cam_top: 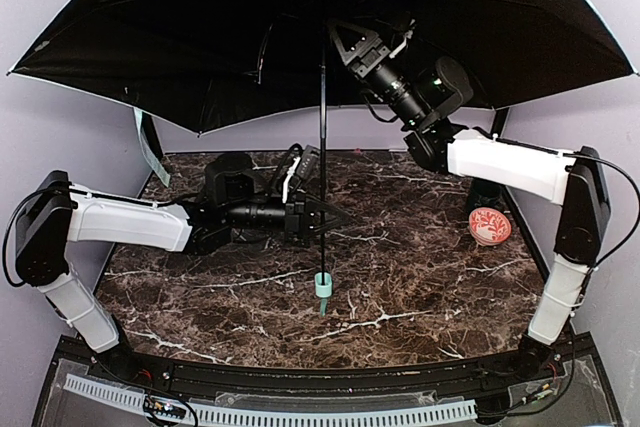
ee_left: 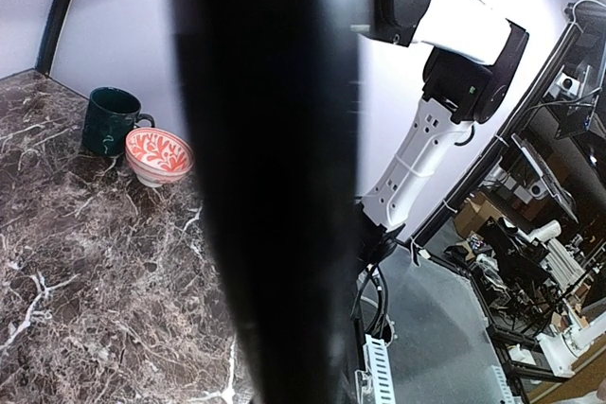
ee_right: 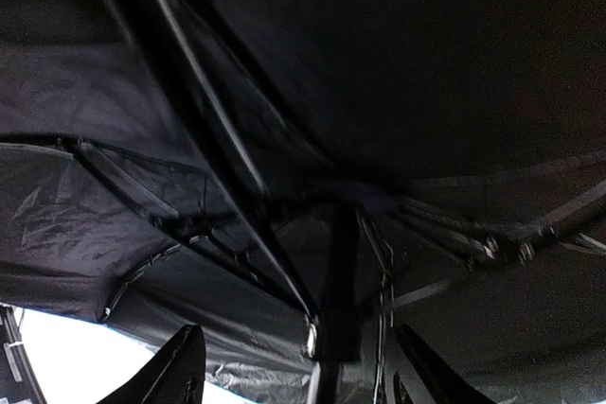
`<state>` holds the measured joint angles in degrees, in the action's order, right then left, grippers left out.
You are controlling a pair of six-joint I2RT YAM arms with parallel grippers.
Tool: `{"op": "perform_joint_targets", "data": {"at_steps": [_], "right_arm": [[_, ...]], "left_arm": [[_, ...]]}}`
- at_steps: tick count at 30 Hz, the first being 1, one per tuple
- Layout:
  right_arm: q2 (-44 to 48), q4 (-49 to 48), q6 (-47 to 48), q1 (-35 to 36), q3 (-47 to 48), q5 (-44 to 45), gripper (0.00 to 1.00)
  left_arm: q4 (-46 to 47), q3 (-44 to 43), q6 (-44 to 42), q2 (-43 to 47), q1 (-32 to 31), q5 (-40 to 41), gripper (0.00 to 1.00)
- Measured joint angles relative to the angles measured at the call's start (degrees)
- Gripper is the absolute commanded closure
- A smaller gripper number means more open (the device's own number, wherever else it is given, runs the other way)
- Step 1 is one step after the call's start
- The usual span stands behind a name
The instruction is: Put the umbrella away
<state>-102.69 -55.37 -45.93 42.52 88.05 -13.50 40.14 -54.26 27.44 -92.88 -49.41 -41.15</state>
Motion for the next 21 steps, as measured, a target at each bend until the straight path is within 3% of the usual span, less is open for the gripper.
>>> {"op": "perform_joint_targets", "data": {"at_steps": [5, 9, 13, 18, 21], "right_arm": [[-1.88, 0.00, -1.49, 0.00, 3.08, -0.15, 0.39], [-2.75, 0.20, -2.54, 0.00, 3.43, -0.28, 0.46], [-2.86, 0.81, -2.78, 0.00, 3.45, -0.22, 0.42], [-2.86, 2.01, -2.95, 0.00, 3.56, -0.09, 0.56], [-2.86, 2.03, -3.17, 0.00, 3.56, 0.22, 0.58]], "left_arm": [[-0.26, -0.02, -0.07, 0.00, 0.00, 0.11, 1.00], [-0.42, -0.02, -0.02, 0.00, 0.00, 0.37, 1.00], [-0.42, -0.02, -0.52, 0.00, -0.13, 0.09, 1.00], [-0.44, -0.02, -1.05, 0.00, -0.33, 0.02, 1.00], [-0.46, -0.02, -1.38, 0.00, -0.33, 0.04, 1.00]]}}
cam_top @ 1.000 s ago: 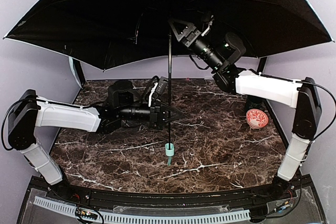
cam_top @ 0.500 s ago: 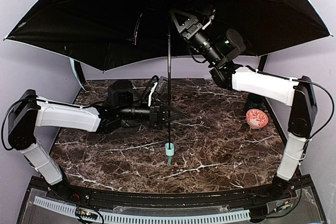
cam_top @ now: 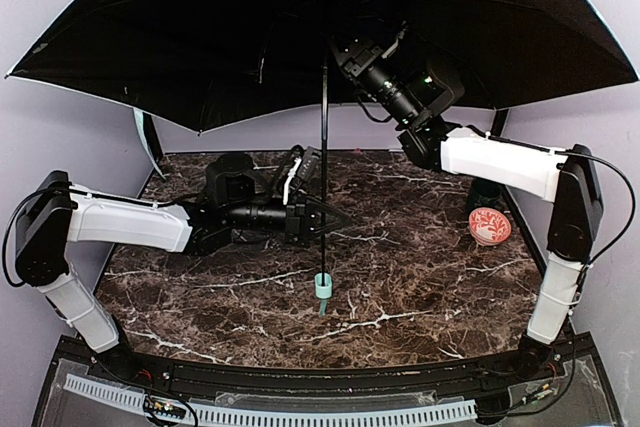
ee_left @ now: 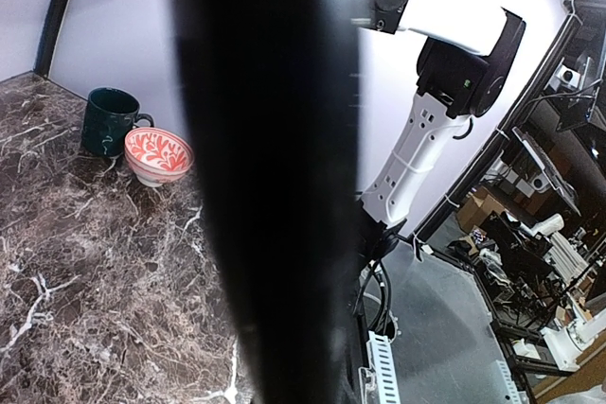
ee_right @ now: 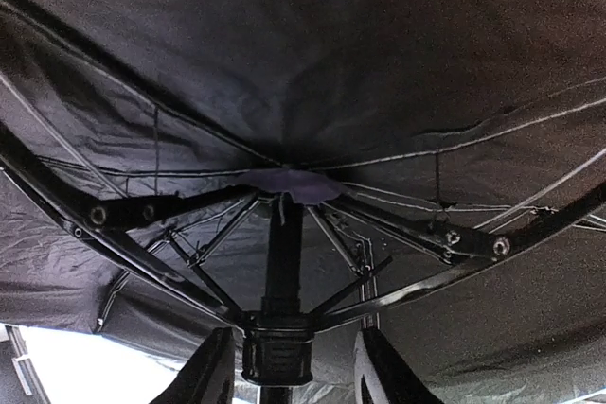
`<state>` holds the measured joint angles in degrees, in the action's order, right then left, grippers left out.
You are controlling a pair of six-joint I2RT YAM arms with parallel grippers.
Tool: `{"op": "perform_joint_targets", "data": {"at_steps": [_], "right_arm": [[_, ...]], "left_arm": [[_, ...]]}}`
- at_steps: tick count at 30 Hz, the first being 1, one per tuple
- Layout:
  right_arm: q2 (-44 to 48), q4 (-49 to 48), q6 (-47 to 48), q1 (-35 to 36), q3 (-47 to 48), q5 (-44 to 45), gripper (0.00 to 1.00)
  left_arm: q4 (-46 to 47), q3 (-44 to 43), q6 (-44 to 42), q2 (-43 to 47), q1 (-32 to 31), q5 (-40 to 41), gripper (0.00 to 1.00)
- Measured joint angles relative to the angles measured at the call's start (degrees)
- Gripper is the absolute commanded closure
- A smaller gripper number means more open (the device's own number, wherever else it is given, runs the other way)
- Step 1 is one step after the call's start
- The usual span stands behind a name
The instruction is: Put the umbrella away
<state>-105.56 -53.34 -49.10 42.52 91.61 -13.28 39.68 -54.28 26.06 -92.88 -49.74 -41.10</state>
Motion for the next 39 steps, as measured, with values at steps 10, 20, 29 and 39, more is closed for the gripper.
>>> {"op": "perform_joint_targets", "data": {"at_steps": [10, 20, 29, 39], "right_arm": [[0.00, 0.44, -0.50, 0.00, 0.00, -0.04, 0.52], [0.00, 1.03, -0.79, 0.20, -0.02, -0.87, 0.95], [1.18, 2.01, 0.39, 0.22, -1.81, -1.14, 1.00], [9.94, 15.26, 12.98, 0.28, -7.21, -2.32, 0.99]], "left_arm": [[-0.02, 0.00, -0.15, 0.00, 0.00, -0.02, 1.00], [-0.74, -0.15, 0.09, 0.02, 0.09, 0.61, 1.00], [-1.40, -0.15, 0.07, 0.04, 0.11, 0.66, 1.00], [-11.26, -0.15, -4.79, 3.06, 1.20, 0.37, 1.00]]}}
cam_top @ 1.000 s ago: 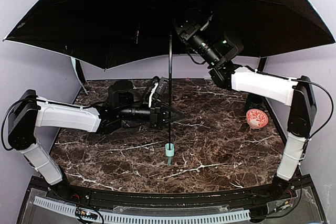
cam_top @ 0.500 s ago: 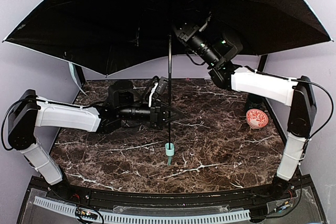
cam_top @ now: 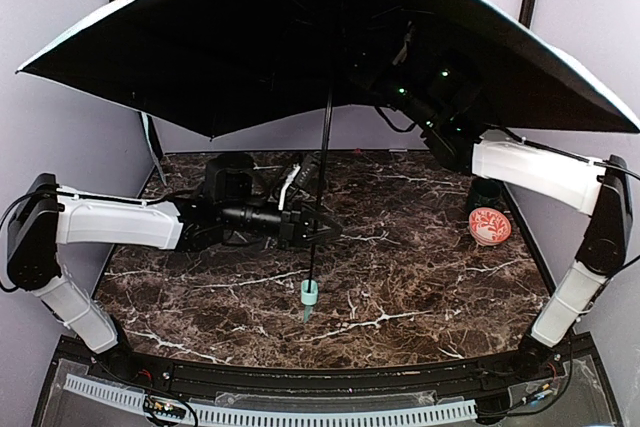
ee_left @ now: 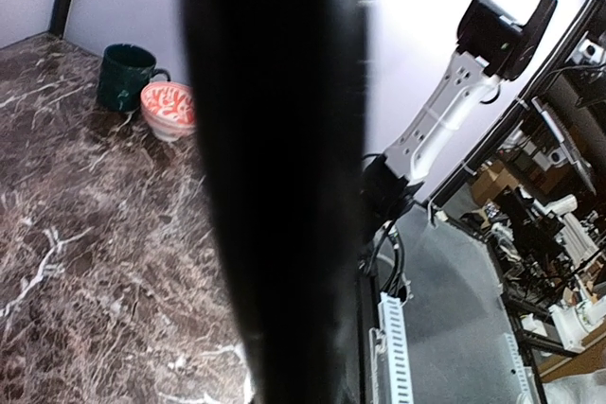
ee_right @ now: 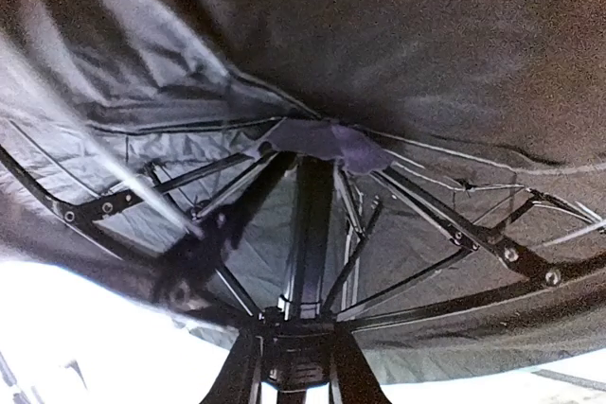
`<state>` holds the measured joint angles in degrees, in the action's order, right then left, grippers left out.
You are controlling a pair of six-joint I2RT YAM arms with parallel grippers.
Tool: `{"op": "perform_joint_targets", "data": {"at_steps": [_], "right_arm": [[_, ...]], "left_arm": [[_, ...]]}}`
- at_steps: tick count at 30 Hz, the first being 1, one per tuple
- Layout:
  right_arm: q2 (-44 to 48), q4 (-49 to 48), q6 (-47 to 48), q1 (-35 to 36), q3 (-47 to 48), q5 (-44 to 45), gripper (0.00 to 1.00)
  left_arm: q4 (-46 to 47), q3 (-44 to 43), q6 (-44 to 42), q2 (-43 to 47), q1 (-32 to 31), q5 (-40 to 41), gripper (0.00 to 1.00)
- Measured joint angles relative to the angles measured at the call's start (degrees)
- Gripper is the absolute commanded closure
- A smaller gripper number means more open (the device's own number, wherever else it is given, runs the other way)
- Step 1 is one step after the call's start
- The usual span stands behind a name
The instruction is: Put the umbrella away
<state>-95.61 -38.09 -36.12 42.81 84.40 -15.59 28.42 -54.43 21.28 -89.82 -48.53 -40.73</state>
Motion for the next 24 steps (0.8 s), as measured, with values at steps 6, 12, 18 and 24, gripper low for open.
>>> {"op": "perform_joint_targets", "data": {"at_steps": [6, 12, 18, 24], "right_arm": [[3.85, -2.45, 6.49, 1.77, -6.99, 3.96, 0.99], [4.13, -8.28, 7.89, 2.43, -12.07, 8.96, 0.99], [3.52, -14.71, 7.45, 2.47, -17.25, 12.94, 0.97], [2.19, -18.16, 7.98, 2.78, -19.69, 15.87, 0.97]], "left_arm": [[-5.25, 0.00, -4.59, 0.50, 0.00, 1.62, 1.00], [-6.40, 0.00, -4.24, 0.11, -1.01, 2.21, 1.00], [-5.18, 0.02, -1.62, -1.27, -2.64, 3.43, 1.00], [-2.60, 0.31, -2.75, -4.11, -2.75, 5.60, 1.00]]}}
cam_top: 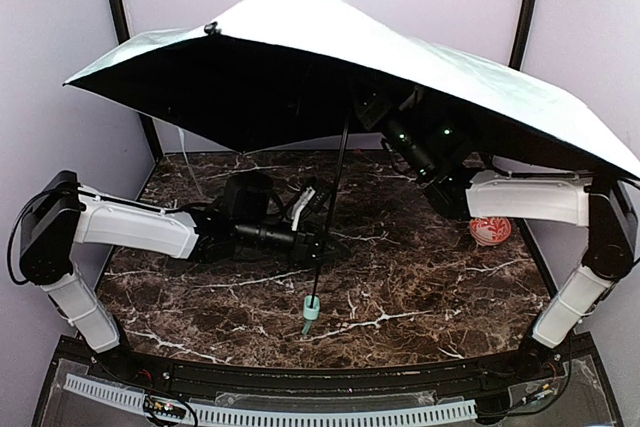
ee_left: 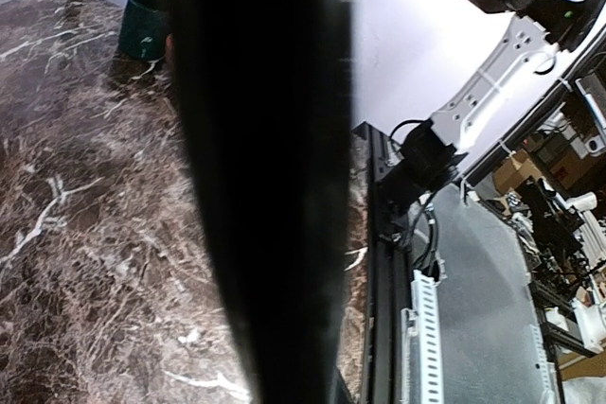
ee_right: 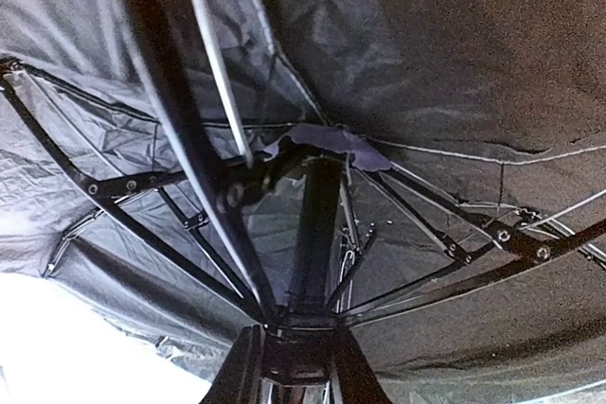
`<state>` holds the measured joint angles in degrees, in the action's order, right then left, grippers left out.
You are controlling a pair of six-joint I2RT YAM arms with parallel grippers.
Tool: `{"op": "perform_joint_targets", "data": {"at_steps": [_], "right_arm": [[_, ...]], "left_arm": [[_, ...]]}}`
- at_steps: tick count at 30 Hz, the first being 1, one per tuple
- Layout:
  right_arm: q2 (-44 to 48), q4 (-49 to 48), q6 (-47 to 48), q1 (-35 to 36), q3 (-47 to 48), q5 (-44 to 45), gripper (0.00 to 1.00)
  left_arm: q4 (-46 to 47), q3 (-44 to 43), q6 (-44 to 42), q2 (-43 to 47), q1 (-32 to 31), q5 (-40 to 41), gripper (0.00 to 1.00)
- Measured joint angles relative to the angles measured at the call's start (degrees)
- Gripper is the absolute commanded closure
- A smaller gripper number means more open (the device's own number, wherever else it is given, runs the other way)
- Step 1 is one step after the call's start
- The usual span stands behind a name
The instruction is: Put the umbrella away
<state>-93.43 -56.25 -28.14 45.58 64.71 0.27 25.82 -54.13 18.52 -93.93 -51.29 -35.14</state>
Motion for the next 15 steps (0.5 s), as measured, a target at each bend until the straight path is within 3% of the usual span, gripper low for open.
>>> {"op": "perform_joint_targets", "data": {"at_steps": [15], "right_arm": [[-1.07, 0.68, 4.15, 2.95, -3.15, 2.99, 0.97]], "left_arm": [[5.51, 1.16, -1.27, -3.04, 3.78, -1.09, 1.00]]}}
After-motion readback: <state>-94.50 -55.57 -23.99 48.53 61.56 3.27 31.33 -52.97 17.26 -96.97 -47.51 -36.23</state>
